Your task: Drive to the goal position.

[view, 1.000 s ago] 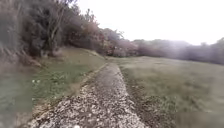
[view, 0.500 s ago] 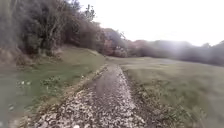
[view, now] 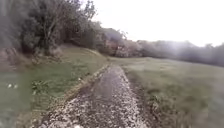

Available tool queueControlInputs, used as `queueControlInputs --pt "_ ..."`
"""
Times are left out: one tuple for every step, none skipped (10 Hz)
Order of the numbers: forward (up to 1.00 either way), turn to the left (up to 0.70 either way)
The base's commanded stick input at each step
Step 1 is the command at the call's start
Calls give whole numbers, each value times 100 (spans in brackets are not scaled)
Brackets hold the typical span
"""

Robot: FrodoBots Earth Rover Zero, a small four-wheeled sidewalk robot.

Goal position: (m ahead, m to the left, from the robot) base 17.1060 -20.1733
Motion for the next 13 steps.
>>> queueControlInputs --pt "85 0" --pt "85 0" --pt "85 0" --pt "85 0" --pt "85 0" --pt "85 0" --pt "85 0" --pt "85 0" --pt "85 0" --pt "85 0" --pt "85 0" --pt "85 0" --pt "85 0"
